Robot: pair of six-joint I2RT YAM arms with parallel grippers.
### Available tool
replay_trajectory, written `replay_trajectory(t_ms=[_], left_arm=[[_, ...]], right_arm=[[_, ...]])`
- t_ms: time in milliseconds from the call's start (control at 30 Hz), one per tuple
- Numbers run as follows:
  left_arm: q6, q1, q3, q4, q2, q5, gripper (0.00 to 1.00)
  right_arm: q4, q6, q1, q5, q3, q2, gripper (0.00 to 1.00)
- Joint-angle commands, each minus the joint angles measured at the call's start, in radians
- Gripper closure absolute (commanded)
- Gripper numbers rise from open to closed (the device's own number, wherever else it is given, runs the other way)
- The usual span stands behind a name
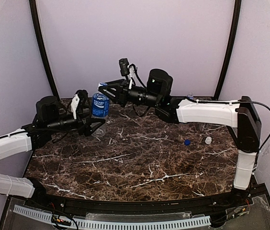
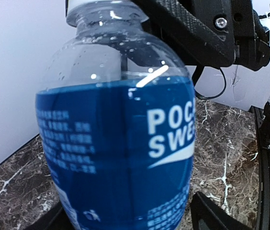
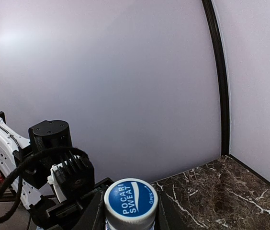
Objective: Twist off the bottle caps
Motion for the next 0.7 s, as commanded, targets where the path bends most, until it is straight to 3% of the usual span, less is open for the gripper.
replay_trajectory(t_ms=[0,200,300,433,667], left_arm=[[-0.013,-0.018,0.018,-0.015,0.002,0.001,0.27],[-0.001,-0.021,0.037,0.002,0.011,0.012,0.33],[-0.003,-0.025,0.038,0.022,0.015,0.0,0.18],[-0.007,-0.026,0.042,0.03,0.022,-0.031,0.13],[0.005,-0.026,0.043,0.034,0.023,-0.034,0.35]], right_arm=[[0.071,0.004,0.006,0.021,-0.021,-0.053,1.0],[0.096,0.034,0.007,0.009,-0.023,-0.042,1.0],[0.118,0.046,0.007,0.009,-0.021,-0.036,1.0],[0.118,0.044,0.007,0.007,-0.016,-0.041,1.0],[0.117,0.043,0.007,0.007,-0.025,-0.046,1.0]])
